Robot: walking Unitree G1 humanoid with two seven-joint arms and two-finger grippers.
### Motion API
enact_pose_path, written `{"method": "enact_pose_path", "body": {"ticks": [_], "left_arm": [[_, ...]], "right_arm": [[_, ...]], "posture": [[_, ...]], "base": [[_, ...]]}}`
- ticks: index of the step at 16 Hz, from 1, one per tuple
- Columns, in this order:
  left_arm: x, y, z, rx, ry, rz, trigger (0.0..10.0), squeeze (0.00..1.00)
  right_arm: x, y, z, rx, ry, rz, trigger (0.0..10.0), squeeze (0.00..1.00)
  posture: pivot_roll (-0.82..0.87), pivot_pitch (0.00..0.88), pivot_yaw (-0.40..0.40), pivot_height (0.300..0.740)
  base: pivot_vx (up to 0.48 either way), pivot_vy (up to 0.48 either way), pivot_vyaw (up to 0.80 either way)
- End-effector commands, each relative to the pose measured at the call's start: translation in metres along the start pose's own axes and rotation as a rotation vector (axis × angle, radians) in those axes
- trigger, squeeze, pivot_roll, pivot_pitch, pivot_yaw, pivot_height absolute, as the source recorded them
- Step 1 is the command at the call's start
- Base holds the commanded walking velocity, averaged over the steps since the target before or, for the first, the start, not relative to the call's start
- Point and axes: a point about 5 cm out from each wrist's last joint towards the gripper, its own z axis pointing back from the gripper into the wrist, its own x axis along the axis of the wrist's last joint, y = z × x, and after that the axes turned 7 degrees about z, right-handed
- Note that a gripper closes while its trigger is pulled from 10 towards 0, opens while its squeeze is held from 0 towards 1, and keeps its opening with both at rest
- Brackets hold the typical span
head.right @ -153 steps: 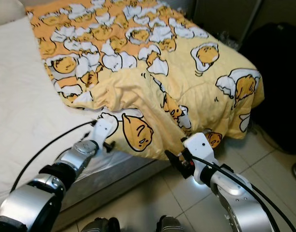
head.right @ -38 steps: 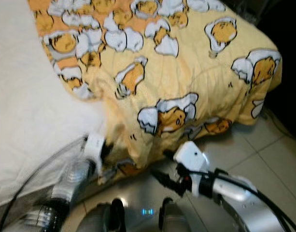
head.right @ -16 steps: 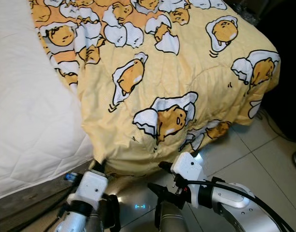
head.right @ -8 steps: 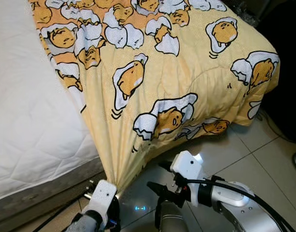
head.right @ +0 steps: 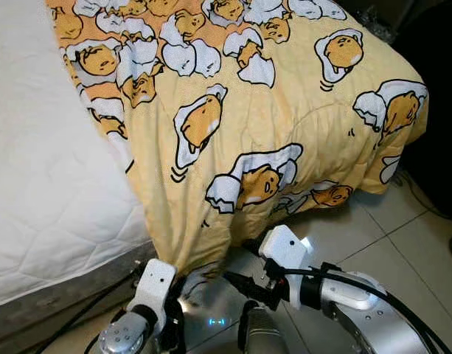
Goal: Clean up the room
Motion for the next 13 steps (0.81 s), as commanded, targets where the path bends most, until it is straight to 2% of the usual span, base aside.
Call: {"method": "enact_pose_path", "body": {"ticks": [1,2,4,5,6,7,8,9,10,13], "left_arm": [[-0.001,0.002,0.001,-0.003,0.001,-0.003,10.0,1.00],[0.002,0.004,-0.001,0.004,-0.014,-0.006,10.0,1.00],[0.035,0.032,-0.014,0.144,-0.163,-0.051,10.0,1.00],[0.051,0.044,-0.020,0.179,-0.228,-0.025,10.0,1.00],[0.066,0.049,-0.022,0.173,-0.287,0.002,10.0,1.00],[0.087,0.054,-0.021,0.144,-0.362,0.045,10.0,0.25],[0.092,0.054,-0.020,0.129,-0.378,0.060,10.0,0.25],[0.098,0.055,-0.019,0.116,-0.391,0.073,10.0,0.00],[0.110,0.057,-0.012,0.090,-0.426,0.068,10.0,0.00],[0.122,0.065,0.003,0.079,-0.475,0.015,10.0,0.00]], "right_arm": [[-0.002,0.001,-0.001,0.000,0.005,0.004,10.0,0.00],[-0.002,0.000,-0.002,-0.005,0.003,0.005,10.0,0.00],[0.001,-0.006,-0.004,-0.051,-0.015,0.013,10.0,0.00],[0.002,-0.010,-0.005,-0.094,-0.030,0.003,10.0,0.00],[0.004,-0.013,-0.006,-0.145,-0.050,-0.006,10.0,0.00],[0.005,-0.020,-0.010,-0.252,-0.061,-0.026,10.0,0.00],[0.004,-0.023,-0.012,-0.297,-0.056,-0.034,10.0,0.00],[0.003,-0.027,-0.014,-0.353,-0.060,-0.051,10.0,0.00],[0.001,-0.038,-0.020,-0.518,-0.069,-0.106,10.0,0.00],[0.008,-0.049,-0.029,-0.711,-0.175,-0.241,10.0,0.00]], "posture": [[-0.13,0.210,0.059,0.740],[-0.13,0.207,0.061,0.740],[-0.14,0.179,0.082,0.740],[-0.15,0.160,0.088,0.740],[-0.14,0.145,0.089,0.740],[-0.14,0.125,0.089,0.740],[-0.13,0.119,0.088,0.740],[-0.13,0.097,0.086,0.740],[-0.11,0.060,0.079,0.740],[-0.08,0.001,0.049,0.740]], "base": [[0.000,0.000,0.00],[0.000,0.000,0.00],[0.000,0.000,0.00],[0.000,0.000,0.00],[0.000,0.000,0.00],[0.000,0.000,0.00],[0.000,0.000,0.00],[0.000,0.000,0.00],[0.000,0.000,-0.57],[0.000,0.000,-0.80]]}}
